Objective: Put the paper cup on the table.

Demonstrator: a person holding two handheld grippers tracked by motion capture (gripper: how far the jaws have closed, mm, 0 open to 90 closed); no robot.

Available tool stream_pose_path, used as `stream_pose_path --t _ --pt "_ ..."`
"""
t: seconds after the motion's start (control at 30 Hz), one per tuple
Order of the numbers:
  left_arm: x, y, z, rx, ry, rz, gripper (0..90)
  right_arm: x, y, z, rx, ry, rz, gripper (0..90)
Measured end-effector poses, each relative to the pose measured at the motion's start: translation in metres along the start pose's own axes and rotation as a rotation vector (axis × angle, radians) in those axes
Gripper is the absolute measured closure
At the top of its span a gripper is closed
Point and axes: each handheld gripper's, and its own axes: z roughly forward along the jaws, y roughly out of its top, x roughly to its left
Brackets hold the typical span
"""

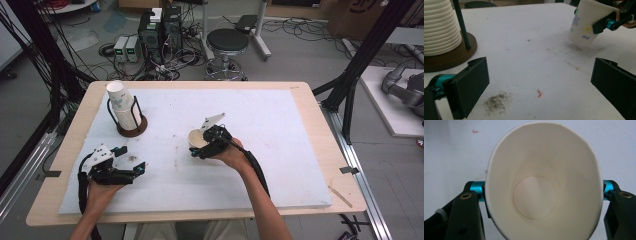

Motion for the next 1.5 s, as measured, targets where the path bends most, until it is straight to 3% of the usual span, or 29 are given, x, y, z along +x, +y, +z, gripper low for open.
stream_pose_path --t 0.17,0.2,0.53,0.73,0.93,1.17,1.5 --pt "0.000 0.000 0.000 -0.003 0.001 -0.006 1.8 0.001 -0.001 0.005 0.033 -0.003 0.001 31.9" --pt "0.000 0.000 0.000 -0.002 0.001 -0.006 1.7 0.003 -0.001 0.009 0.060 -0.013 -0.010 31.6" --pt "0.000 0.000 0.000 -0.002 0.000 -0.006 1.8 0.003 0.001 0.013 0.055 -0.013 -0.012 30.9" --pt "0.000 0.000 0.000 0.000 -0.003 -0.002 1.7 0.005 0.001 0.016 0.054 -0.009 -0.015 20.7" --pt "0.000 0.000 0.000 -0.001 -0.004 -0.005 1.8 0.005 -0.001 0.021 0.082 -0.011 -0.018 18.4" --pt "0.000 0.000 0.000 -0.002 -0.005 -0.006 1.7 0.004 -0.002 0.019 0.088 -0.009 -0.011 18.2" --pt "0.001 0.000 0.000 -0.005 -0.006 -0.008 1.8 -0.001 -0.026 -0.003 0.029 -0.040 0.041 18.2"
